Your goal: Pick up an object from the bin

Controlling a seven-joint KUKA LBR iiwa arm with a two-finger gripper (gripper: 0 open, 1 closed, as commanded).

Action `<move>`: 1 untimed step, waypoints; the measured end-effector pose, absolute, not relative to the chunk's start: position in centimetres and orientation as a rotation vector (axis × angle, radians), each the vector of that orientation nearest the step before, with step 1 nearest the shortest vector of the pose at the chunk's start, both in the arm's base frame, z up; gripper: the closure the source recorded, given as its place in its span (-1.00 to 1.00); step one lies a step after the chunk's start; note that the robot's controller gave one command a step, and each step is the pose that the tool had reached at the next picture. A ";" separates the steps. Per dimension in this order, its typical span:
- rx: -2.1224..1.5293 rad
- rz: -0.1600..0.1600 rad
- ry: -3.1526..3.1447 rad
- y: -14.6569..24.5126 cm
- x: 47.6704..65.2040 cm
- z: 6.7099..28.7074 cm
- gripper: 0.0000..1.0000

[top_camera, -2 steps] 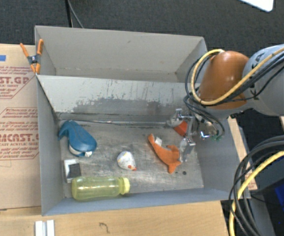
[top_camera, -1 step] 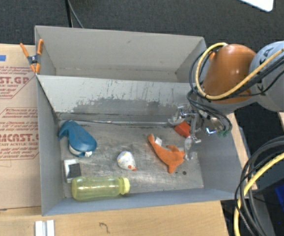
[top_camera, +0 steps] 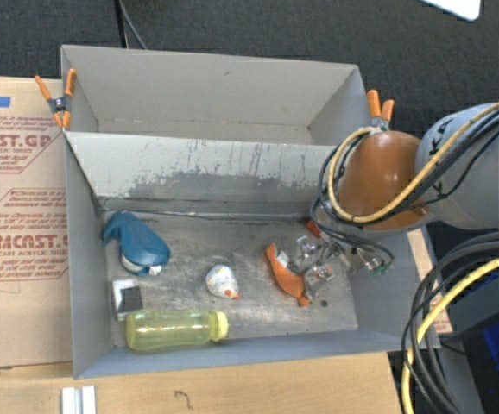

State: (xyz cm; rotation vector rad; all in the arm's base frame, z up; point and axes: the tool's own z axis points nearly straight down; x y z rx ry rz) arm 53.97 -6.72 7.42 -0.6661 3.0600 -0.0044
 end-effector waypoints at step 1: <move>-0.667 -0.005 3.060 -6.7 54.0 7.4 1.00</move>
Offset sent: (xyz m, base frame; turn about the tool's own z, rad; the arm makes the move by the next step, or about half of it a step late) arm -0.0194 0.0239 0.1432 -0.1694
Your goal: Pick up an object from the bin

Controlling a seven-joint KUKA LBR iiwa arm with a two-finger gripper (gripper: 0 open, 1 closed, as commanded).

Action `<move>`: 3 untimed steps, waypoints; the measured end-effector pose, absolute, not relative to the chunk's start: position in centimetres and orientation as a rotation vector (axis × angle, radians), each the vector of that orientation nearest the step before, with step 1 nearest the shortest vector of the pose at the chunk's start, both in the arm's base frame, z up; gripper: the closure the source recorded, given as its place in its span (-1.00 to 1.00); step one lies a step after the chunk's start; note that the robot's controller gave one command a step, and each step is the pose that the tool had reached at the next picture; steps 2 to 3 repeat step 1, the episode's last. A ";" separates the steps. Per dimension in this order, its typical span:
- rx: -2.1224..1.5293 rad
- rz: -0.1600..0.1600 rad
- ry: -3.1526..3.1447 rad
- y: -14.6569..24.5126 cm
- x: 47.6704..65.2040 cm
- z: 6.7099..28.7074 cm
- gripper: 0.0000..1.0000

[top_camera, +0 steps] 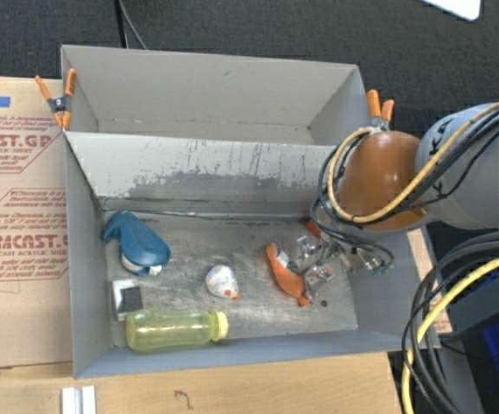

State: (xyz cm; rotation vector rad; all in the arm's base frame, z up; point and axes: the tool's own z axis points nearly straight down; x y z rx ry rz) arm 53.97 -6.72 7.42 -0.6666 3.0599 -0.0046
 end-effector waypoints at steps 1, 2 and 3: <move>-0.924 -0.001 2.998 -4.2 52.2 21.8 1.00; -0.924 -0.001 2.998 -4.2 52.2 21.8 1.00; -0.924 -0.001 2.998 -4.2 52.2 21.8 1.00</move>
Offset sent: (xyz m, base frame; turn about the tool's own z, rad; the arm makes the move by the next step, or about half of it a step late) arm 0.0000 0.0000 0.0000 0.0000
